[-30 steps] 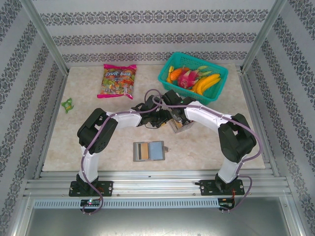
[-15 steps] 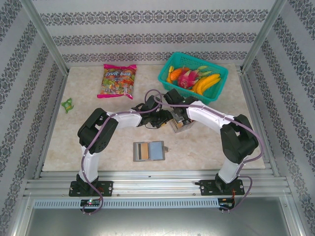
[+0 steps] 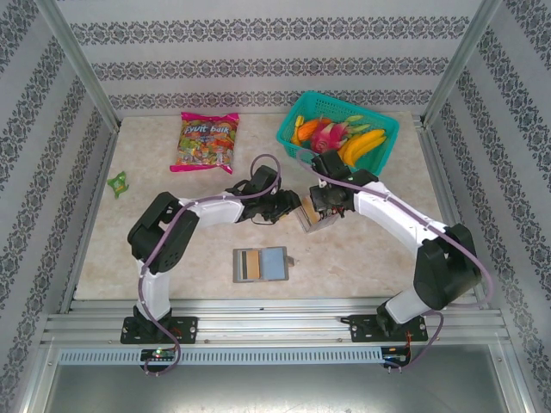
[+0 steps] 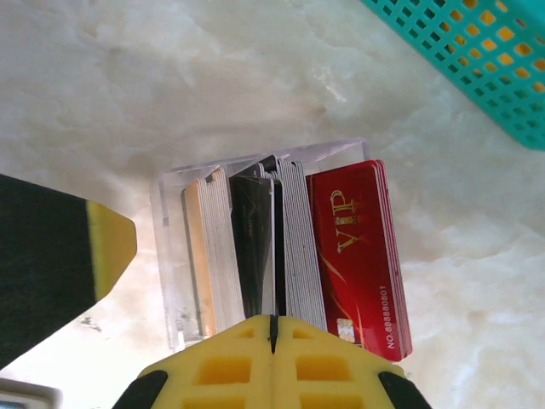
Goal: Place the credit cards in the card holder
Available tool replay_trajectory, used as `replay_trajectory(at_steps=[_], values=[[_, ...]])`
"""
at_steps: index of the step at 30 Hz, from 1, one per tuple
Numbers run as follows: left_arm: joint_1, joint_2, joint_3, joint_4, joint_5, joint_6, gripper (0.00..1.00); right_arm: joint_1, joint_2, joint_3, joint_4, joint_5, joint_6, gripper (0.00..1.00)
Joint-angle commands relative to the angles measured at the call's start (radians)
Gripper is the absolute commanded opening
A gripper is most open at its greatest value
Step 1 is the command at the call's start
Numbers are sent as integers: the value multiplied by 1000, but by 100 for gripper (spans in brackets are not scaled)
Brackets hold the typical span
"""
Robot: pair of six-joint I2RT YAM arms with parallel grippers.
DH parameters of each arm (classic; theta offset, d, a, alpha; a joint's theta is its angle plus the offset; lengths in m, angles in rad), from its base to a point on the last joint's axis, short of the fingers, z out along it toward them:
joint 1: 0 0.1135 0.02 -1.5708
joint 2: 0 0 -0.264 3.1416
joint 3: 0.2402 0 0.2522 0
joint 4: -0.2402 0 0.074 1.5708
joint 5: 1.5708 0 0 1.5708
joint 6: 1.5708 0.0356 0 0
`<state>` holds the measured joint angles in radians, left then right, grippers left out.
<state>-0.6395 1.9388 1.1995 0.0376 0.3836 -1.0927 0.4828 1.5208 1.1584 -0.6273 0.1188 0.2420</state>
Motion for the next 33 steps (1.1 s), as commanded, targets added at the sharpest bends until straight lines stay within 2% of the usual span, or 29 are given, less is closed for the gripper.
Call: replay_trajectory(at_steps=[1,5,15,24,33], values=[[0,-56,-17,23,-18,35,53,-31,-25,-30,37,-107,71,0],[1,-75,-38,63,2,32,55,-72,-52,-50,65,-207,111,0],[49,-133,-147,394,148,-58,63,-218,-210,-147,216,-553,290,0],[73,-98,-151,682,282,-173,64,-271,-267,-201,342,-729,418,0],[89,-85,-163,766,326,-222,60,-309,-286,-218,441,-829,508,0]])
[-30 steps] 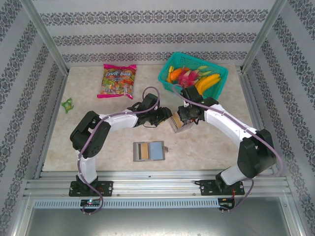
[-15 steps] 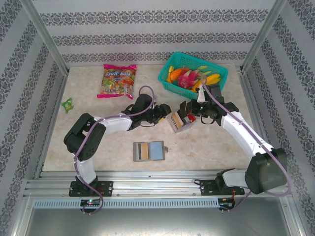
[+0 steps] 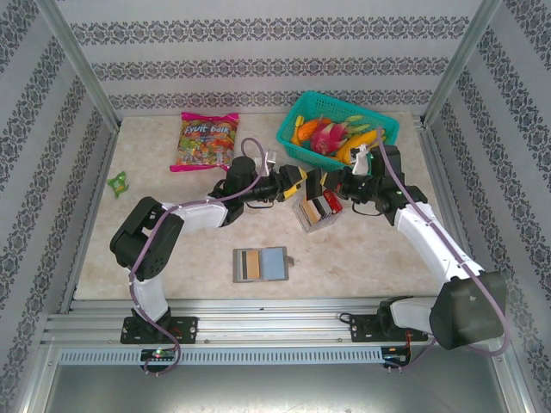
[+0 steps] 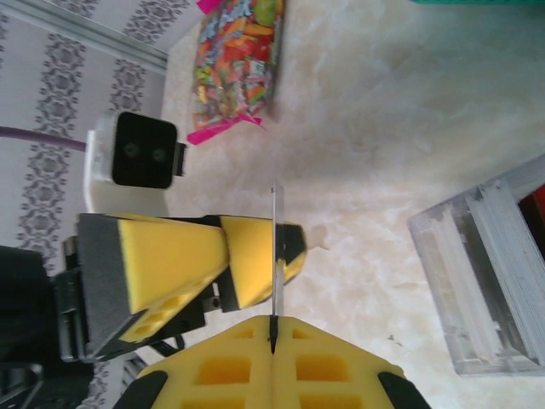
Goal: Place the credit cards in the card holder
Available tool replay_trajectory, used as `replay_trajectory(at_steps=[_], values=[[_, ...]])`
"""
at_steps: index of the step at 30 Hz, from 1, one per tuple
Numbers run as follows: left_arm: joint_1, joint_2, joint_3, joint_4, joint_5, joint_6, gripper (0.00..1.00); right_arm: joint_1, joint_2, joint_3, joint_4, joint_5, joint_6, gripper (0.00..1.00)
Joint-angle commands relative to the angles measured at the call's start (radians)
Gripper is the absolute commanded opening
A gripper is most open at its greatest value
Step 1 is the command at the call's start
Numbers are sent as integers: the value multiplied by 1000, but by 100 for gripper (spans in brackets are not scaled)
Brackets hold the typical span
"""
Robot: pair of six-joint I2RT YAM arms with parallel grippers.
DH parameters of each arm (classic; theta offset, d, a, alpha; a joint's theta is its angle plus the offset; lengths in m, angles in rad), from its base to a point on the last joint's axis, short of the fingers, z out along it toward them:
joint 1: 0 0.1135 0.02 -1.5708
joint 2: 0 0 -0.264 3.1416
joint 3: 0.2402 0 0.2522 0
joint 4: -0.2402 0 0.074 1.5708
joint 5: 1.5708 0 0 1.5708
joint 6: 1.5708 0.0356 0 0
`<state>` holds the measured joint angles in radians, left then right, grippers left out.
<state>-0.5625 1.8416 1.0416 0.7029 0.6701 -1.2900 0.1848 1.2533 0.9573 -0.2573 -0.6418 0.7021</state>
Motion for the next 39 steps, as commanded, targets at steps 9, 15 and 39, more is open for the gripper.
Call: replay_trajectory(at_steps=[9,15,39], values=[[13,9,-8,148,68,-38,38,-33,-1,-52,165,-126,117,0],[15,5,-20,178,67,-57,25,-44,8,-61,172,-133,119,0],[38,-105,-154,148,45,-32,0,-30,-12,-123,107,-57,67,13]])
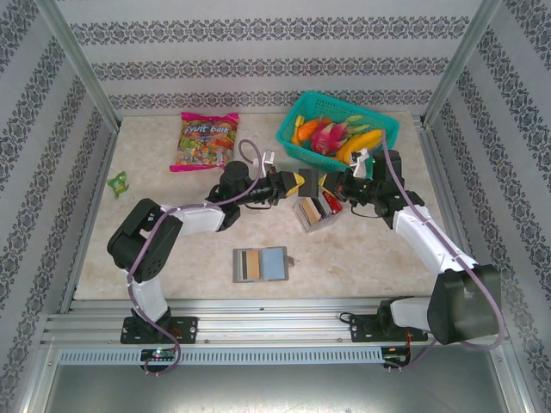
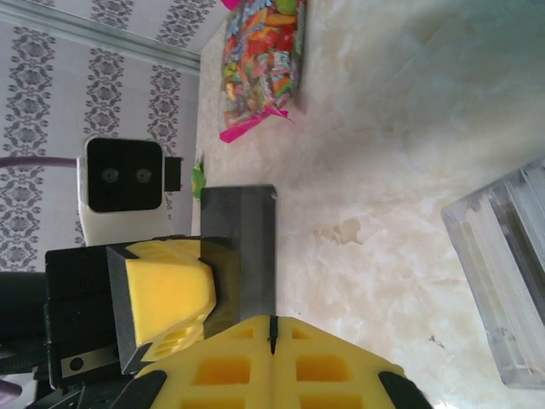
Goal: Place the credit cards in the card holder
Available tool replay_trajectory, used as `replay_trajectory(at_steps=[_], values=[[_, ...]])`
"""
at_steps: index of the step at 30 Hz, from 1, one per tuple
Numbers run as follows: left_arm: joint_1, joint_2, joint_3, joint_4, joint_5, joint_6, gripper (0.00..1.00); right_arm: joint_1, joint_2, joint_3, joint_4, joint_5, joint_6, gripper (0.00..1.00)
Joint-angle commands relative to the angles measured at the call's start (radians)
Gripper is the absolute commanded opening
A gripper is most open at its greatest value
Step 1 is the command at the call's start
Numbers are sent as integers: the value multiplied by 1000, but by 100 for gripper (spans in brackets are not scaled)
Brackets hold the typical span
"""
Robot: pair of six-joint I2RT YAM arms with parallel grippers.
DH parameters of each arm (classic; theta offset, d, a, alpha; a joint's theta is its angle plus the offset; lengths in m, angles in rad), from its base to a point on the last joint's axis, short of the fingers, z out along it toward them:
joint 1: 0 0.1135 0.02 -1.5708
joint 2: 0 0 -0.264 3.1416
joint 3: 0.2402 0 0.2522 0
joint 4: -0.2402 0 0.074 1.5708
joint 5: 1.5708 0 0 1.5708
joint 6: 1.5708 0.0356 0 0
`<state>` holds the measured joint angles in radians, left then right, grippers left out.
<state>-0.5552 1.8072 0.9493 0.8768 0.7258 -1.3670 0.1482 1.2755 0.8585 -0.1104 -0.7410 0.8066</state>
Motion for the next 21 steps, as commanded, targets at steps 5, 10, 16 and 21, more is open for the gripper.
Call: replay_trajectory(at_steps=[5,10,16,21], values=[[43,-291,-269,-351,-74,234,0,120,-72,-118,-107,148,-91,21],[33,-560,-471,-608,-168,320,0,307,-72,-253,-42,284,-30,28],[6,-733,-579,-728,-226,320,0,432,8,-351,101,321,58,36],[-33,-738,-603,-750,-258,333,0,479,83,-352,143,333,73,38]])
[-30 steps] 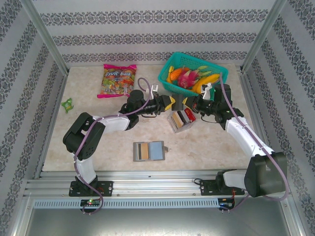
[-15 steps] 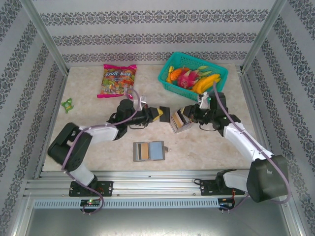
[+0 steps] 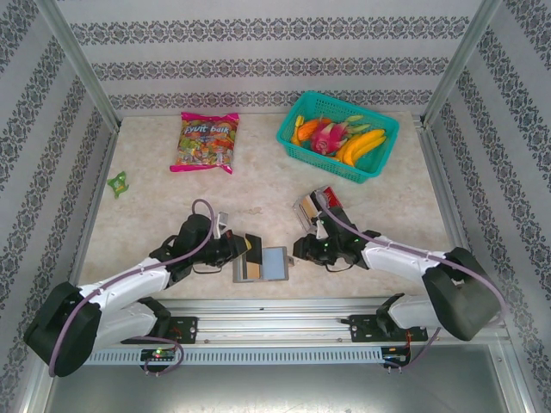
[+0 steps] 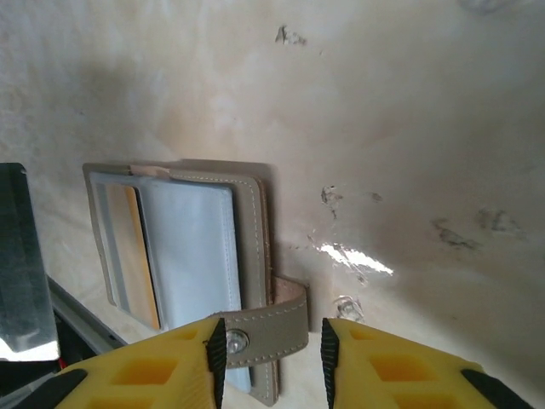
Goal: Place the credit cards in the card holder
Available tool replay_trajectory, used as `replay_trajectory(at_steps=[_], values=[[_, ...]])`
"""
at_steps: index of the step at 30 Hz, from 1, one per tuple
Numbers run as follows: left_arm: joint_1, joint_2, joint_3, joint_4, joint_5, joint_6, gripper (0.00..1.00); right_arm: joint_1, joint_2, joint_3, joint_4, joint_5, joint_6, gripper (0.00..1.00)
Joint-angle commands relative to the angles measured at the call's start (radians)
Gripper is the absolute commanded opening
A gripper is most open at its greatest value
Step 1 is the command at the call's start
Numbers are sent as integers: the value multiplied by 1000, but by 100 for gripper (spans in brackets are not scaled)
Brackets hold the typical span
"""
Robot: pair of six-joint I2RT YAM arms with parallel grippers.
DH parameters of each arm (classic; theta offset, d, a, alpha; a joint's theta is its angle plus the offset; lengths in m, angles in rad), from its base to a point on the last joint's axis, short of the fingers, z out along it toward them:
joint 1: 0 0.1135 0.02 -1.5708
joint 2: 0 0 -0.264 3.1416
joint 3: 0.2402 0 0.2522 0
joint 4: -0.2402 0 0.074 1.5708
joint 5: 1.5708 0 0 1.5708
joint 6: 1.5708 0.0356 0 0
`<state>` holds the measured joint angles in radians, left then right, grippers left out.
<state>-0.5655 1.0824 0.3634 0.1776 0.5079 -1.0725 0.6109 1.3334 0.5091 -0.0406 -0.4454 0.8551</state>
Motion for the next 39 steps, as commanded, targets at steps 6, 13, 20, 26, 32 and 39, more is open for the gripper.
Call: replay_trajectory(at_steps=[6,13,20,26,32,39], values=[[-49,-3,-22,-65,-62,57,0,29,83,1,120,16,36,38],[-75,77,-11,-18,-72,70,0,43,121,7,137,13,44,36],[-105,158,-4,19,-102,71,0,49,134,6,131,13,48,35],[-111,191,-21,69,-111,62,0,61,175,14,143,-1,55,31],[-117,232,-21,134,-108,50,0,80,210,28,157,-9,64,23],[-119,269,-27,243,-91,7,0,83,225,43,152,-8,56,13]])
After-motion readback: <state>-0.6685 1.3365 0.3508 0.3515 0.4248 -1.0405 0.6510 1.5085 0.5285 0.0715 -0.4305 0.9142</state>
